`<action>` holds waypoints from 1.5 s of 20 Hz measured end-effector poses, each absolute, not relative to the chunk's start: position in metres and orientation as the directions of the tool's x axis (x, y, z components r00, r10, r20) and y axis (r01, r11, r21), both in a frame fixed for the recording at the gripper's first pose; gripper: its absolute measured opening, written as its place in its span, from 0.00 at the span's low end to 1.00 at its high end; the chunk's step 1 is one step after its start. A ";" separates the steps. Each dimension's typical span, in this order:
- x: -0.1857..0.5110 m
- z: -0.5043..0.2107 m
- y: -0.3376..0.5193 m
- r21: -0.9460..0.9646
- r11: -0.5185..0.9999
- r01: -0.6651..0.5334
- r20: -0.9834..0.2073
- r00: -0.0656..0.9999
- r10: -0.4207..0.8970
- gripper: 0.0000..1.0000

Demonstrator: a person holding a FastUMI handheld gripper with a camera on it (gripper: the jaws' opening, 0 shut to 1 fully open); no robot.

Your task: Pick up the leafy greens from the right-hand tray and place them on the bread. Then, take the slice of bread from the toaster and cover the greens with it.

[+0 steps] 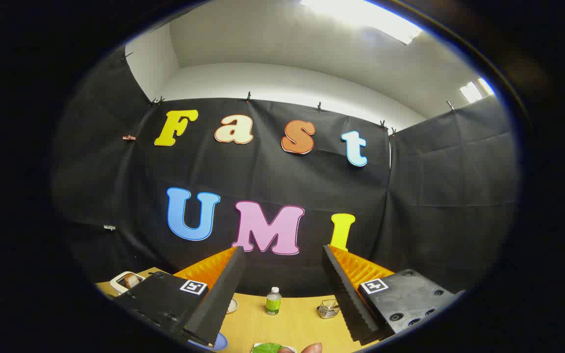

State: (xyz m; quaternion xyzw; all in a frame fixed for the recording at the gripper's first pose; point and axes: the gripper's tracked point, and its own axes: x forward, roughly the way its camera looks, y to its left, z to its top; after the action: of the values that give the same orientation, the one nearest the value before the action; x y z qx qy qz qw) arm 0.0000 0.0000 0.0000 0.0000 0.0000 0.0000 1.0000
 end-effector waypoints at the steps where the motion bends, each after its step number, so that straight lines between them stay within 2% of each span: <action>1: 0.000 0.001 0.000 -0.001 1.000 0.001 0.000 1.000 -0.001 0.97; 19: 0.007 -0.019 0.004 -0.017 0.997 -0.073 -0.059 0.996 0.072 0.97; 24: 0.006 -0.088 0.016 -0.024 0.985 -0.169 -0.224 0.961 0.159 0.97; 30: -0.013 -0.227 0.028 0.051 0.959 -0.277 -0.502 0.823 0.265 0.97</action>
State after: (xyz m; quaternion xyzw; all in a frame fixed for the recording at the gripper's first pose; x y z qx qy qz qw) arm -0.0133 0.0283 -0.2270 -0.0120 0.2610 0.1418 0.9548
